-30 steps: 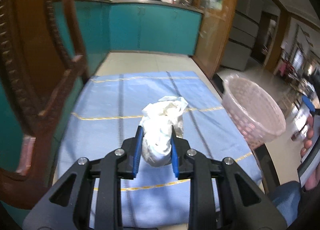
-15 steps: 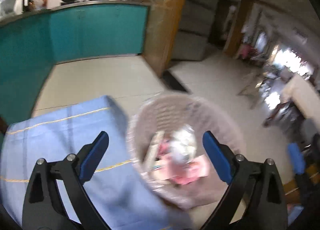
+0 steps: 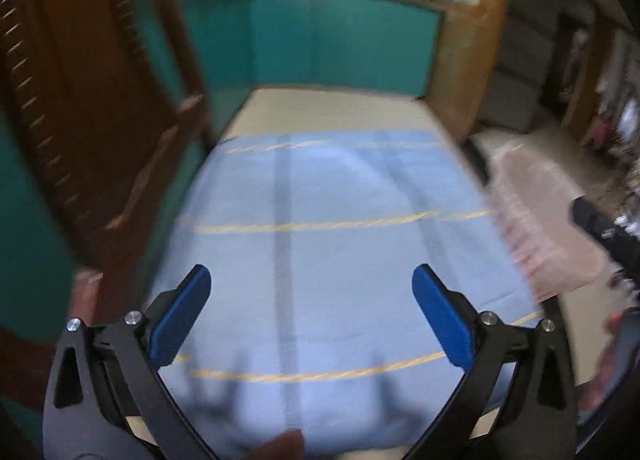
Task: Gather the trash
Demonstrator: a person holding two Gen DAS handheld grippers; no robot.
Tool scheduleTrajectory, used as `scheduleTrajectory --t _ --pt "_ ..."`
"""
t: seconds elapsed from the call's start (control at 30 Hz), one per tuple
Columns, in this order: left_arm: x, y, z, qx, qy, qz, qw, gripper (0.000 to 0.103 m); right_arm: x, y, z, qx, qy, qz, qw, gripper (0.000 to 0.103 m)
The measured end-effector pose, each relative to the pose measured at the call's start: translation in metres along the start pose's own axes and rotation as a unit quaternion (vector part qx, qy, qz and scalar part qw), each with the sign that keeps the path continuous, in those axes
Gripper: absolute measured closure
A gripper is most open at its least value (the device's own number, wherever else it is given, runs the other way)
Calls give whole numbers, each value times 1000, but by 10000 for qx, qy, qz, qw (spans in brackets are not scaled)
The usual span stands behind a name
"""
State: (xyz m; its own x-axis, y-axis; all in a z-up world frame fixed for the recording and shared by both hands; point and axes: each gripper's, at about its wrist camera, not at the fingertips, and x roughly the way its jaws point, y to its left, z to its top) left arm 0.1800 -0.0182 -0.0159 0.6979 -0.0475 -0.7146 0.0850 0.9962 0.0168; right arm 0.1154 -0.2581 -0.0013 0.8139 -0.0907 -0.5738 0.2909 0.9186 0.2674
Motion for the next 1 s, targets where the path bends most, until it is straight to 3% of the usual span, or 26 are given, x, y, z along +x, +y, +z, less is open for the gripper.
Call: scheduleTrajectory --t 0.07,0.2,0.33,1.0 --pt "6 12 -5 -192 156 17 9997 3 2 15 -7 -193 50 44 9998 3" --pt "6 14 -9 -395 238 -450 9979 3 4 32 -17 -590 117 -45 9982 3" --pt "2 -2 -11 -137 46 -253 9996 3 10 34 -19 -632 193 -96 9978 3" --pt "-8 -2 -12 -182 -132 -310 9993 3 14 34 -22 -698 279 -107 9971 3"
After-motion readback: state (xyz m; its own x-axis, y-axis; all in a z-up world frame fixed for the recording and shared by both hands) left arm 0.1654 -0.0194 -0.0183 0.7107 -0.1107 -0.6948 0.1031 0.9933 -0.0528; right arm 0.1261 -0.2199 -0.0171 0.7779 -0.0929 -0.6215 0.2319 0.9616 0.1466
